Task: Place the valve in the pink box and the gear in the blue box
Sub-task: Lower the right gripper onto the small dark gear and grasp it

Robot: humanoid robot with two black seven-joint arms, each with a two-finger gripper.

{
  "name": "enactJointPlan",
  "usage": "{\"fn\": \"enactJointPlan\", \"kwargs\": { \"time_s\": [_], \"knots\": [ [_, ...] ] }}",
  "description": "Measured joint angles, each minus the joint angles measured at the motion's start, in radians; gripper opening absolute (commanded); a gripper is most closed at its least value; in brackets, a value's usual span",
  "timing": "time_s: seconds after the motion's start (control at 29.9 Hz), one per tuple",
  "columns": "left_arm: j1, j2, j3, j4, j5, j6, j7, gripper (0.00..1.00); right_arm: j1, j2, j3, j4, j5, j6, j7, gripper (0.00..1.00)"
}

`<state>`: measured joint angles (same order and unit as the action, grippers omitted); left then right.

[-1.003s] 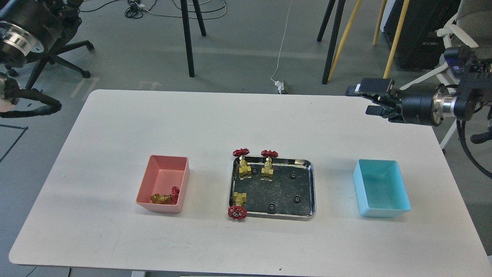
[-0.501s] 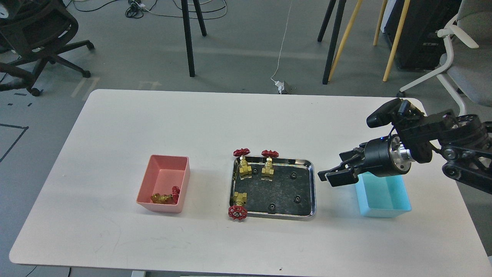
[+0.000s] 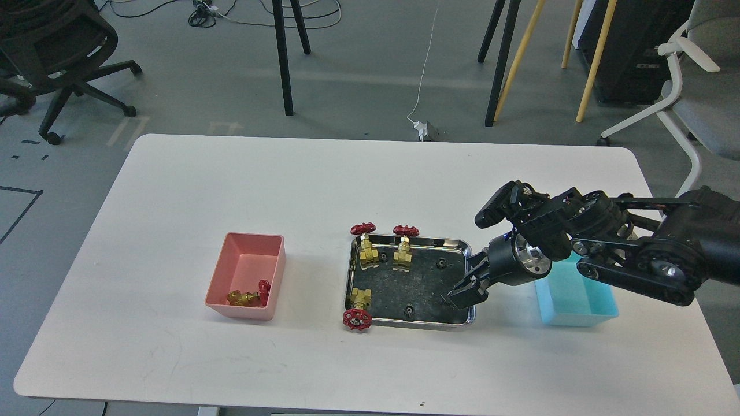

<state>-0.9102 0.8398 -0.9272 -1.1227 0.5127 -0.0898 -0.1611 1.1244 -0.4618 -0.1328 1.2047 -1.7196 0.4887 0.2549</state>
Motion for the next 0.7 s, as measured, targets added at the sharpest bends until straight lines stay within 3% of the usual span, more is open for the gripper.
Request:
{"fn": "enactJointPlan", "kwargs": {
  "time_s": [0.4,0.7],
  "knots": [
    [-0.003,0.009,-0.010,0.000,0.000,0.002,0.000,0.93,-0.017,0.155,-0.038,-0.129,0.000,0.000,0.000,0.91],
    [-0.003,0.017,-0.021,0.004,-0.001,0.001,0.000,0.93,-0.008,0.181,-0.085,-0.155,0.000,0.000,0.000,0.86]
  ]
}}
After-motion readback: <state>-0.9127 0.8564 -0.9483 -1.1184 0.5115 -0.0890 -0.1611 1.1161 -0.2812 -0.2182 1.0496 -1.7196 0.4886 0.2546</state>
